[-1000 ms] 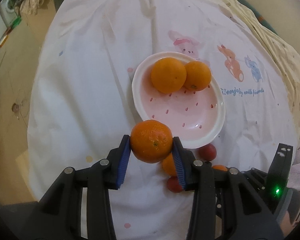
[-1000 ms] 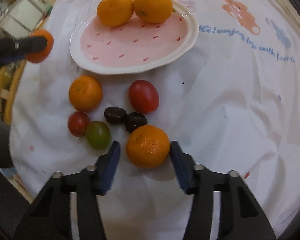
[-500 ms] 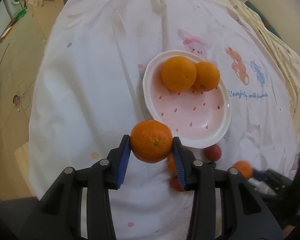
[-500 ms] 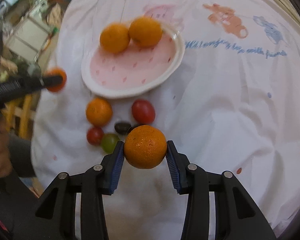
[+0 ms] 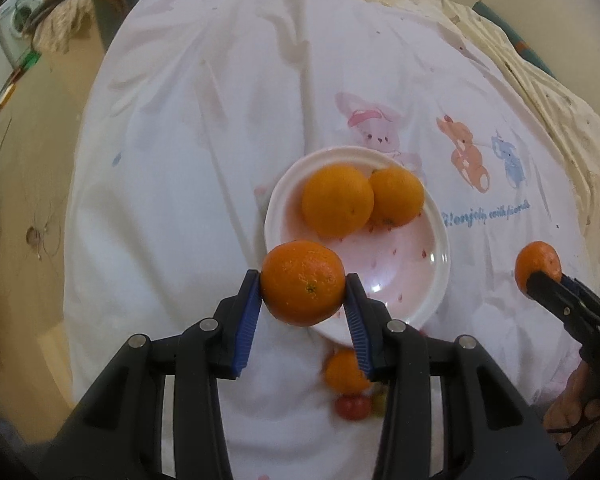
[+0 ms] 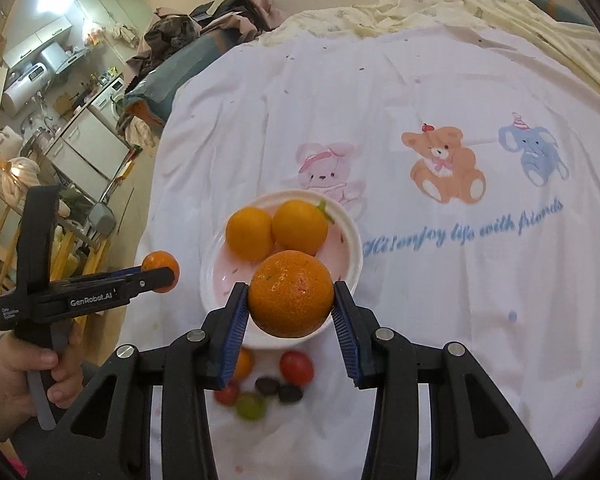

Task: Organize fruits
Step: 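Place the tangerine on the plate with the left gripper while the right gripper places its tangerine beside it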

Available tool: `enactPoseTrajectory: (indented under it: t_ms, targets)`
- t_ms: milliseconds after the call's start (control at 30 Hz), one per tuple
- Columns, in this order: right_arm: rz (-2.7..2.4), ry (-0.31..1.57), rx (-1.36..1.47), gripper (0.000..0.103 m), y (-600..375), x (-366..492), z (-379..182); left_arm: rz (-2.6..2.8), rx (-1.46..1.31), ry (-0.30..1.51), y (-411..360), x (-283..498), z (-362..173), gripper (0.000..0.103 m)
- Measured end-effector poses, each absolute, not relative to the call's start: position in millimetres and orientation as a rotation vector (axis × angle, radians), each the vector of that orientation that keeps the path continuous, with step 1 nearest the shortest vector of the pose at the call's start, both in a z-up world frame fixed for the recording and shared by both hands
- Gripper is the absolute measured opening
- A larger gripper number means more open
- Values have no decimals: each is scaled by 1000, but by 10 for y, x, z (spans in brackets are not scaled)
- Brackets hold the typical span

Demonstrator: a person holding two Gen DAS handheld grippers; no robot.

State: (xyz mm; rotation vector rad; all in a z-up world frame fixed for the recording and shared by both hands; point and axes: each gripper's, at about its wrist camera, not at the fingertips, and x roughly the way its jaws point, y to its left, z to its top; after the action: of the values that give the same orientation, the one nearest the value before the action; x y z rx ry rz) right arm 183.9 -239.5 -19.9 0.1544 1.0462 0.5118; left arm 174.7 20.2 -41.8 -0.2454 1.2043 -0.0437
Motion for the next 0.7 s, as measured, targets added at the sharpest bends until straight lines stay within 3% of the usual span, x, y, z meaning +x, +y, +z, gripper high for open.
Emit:
enactPoseTrajectory:
  t_ms: [700]
  targets:
    - [596, 1223, 63, 44, -1942, 2421, -1064, -71, -197, 1322, -21, 2075, -887, 37]
